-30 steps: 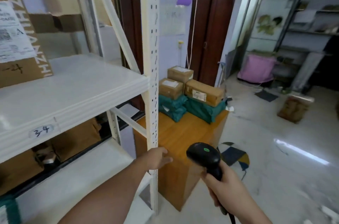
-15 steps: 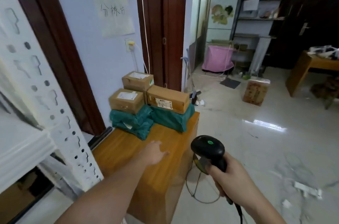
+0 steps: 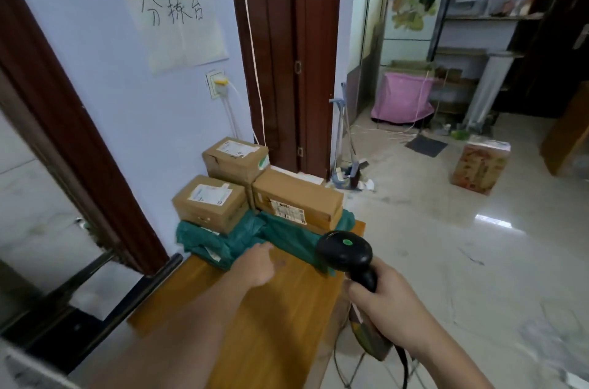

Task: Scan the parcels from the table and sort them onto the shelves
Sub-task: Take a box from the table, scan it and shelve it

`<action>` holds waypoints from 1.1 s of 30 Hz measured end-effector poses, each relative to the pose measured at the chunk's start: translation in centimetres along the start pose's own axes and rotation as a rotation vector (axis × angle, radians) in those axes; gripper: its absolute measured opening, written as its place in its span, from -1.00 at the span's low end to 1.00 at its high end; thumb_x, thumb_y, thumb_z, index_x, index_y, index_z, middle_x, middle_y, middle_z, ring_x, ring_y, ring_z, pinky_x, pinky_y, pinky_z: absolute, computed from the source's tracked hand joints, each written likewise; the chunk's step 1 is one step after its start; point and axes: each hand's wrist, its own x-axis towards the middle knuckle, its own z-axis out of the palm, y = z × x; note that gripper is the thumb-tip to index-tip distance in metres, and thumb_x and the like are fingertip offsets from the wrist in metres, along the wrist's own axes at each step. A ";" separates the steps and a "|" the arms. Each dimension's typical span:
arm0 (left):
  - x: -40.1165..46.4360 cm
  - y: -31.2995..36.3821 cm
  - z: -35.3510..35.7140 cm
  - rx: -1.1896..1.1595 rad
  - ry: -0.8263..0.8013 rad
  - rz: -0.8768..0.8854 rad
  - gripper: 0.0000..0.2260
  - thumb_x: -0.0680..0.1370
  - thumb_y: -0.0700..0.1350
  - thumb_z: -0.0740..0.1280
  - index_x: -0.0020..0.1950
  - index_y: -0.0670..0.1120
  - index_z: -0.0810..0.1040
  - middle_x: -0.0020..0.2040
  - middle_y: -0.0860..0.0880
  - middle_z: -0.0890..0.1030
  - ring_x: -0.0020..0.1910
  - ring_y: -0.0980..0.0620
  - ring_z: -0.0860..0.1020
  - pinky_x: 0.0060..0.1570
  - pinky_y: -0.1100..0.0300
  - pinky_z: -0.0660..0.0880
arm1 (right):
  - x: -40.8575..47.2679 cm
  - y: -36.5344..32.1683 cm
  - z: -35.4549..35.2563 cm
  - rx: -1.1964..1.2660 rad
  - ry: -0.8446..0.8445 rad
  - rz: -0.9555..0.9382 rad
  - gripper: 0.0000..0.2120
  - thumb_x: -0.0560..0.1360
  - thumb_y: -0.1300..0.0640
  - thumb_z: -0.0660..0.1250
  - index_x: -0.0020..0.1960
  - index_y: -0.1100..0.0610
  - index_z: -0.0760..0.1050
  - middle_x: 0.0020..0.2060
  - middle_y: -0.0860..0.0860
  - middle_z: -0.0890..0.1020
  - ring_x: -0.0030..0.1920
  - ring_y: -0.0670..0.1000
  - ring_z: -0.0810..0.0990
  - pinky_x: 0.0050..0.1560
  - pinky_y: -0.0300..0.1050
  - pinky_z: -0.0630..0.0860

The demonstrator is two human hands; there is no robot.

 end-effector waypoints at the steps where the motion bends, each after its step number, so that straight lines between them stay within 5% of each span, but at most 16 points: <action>1: 1.2 0.1 -0.4 -0.020 0.011 -0.029 -0.37 0.61 0.26 0.28 0.61 0.01 0.30 0.58 -0.06 0.35 0.50 -0.13 0.38 0.46 -0.04 0.36 | 1.8 -0.1 -0.5 -0.010 -0.023 -0.022 -0.81 0.50 0.13 0.38 0.02 -0.13 0.50 -0.22 -0.08 0.63 -0.23 -0.14 0.59 -0.20 -0.25 0.50; 7: 7.1 -0.4 -2.4 -0.316 0.161 -0.219 -0.36 0.62 0.32 0.26 0.51 -0.12 0.44 0.45 -0.17 0.51 0.34 -0.17 0.54 0.27 -0.01 0.47 | 11.8 -1.0 -1.7 -0.112 -0.226 -0.133 -0.80 0.50 0.07 0.40 0.01 -0.21 0.47 -0.21 -0.09 0.64 -0.19 -0.09 0.61 -0.15 -0.16 0.52; 10: 8.8 -2.0 -3.2 -0.531 0.286 -0.401 -0.42 0.58 0.33 0.26 0.21 -0.18 0.60 0.12 -0.26 0.65 0.00 -0.18 0.64 -0.04 0.04 0.49 | 15.4 -1.9 -1.1 -0.135 -0.335 -0.165 -0.76 0.52 0.08 0.39 0.02 -0.25 0.46 -0.27 -0.07 0.63 -0.29 -0.06 0.59 -0.27 -0.23 0.47; 12: 9.4 -2.9 -4.4 -0.646 0.387 -0.504 -0.63 0.60 0.24 0.30 -0.06 -0.07 0.56 -0.11 -0.12 0.63 -0.16 -0.09 0.60 -0.07 0.09 0.48 | 17.7 -2.3 -0.4 -0.089 -0.408 -0.141 -0.75 0.53 0.12 0.38 0.06 -0.22 0.47 -0.42 -0.06 0.59 -0.45 -0.04 0.53 -0.36 -0.17 0.47; 16: 11.8 -5.2 -6.5 -0.927 0.596 -0.669 -0.68 0.59 0.10 0.40 0.16 -0.11 0.47 0.00 -0.06 0.61 -0.20 0.05 0.54 -0.15 0.09 0.46 | 22.4 -2.8 1.6 -0.075 -0.505 -0.126 -0.70 0.56 0.12 0.37 0.19 -0.20 0.46 -0.56 -0.09 0.53 -0.53 -0.05 0.51 -0.37 -0.06 0.54; 19: 14.8 -8.0 -7.0 -1.206 0.672 -0.767 -0.25 0.46 0.24 0.50 0.41 -0.27 0.44 0.22 -0.18 0.63 0.07 -0.16 0.64 0.08 -0.02 0.61 | 24.9 -3.4 3.2 -0.045 -0.504 -0.100 -0.66 0.55 0.10 0.40 0.24 -0.20 0.45 -0.49 -0.05 0.55 -0.53 -0.03 0.55 -0.38 -0.07 0.59; 22: 18.1 -10.6 -6.0 -1.392 0.647 -0.864 0.07 0.27 0.41 0.53 0.57 -0.18 0.29 0.42 -0.18 0.52 0.31 -0.22 0.55 0.31 -0.14 0.51 | 27.2 -3.4 4.3 -0.037 -0.513 -0.043 -0.66 0.55 0.05 0.41 0.24 -0.23 0.44 -0.43 0.00 0.58 -0.52 -0.01 0.57 -0.38 -0.12 0.59; 26: 19.3 -10.3 -6.2 -1.480 0.543 -0.877 0.04 0.28 0.42 0.55 0.56 -0.13 0.30 0.43 -0.14 0.51 0.34 -0.19 0.52 0.19 -0.10 0.49 | 29.9 -2.8 5.5 -0.006 -0.560 0.044 -0.69 0.52 0.05 0.45 0.16 -0.24 0.47 -0.51 -0.08 0.59 -0.47 -0.11 0.57 -0.21 -0.12 0.57; 30: 19.9 -9.9 -5.9 -1.442 0.522 -0.868 -0.02 0.28 0.35 0.59 0.51 -0.15 0.36 0.38 -0.14 0.54 0.21 -0.14 0.53 0.16 -0.04 0.53 | 32.4 -2.3 6.3 -0.021 -0.630 0.072 -0.73 0.53 0.06 0.45 0.18 -0.16 0.51 -0.53 -0.09 0.59 -0.51 -0.20 0.54 -0.27 -0.22 0.49; 33: 19.7 -9.7 -5.6 -1.425 0.560 -0.855 0.07 0.25 0.33 0.62 0.55 -0.18 0.27 0.44 -0.15 0.49 0.32 -0.17 0.51 0.28 -0.05 0.51 | 33.3 -2.0 6.7 -0.011 -0.686 0.055 -0.67 0.54 0.05 0.43 0.24 -0.22 0.46 -0.49 -0.09 0.57 -0.43 -0.13 0.55 -0.19 -0.13 0.52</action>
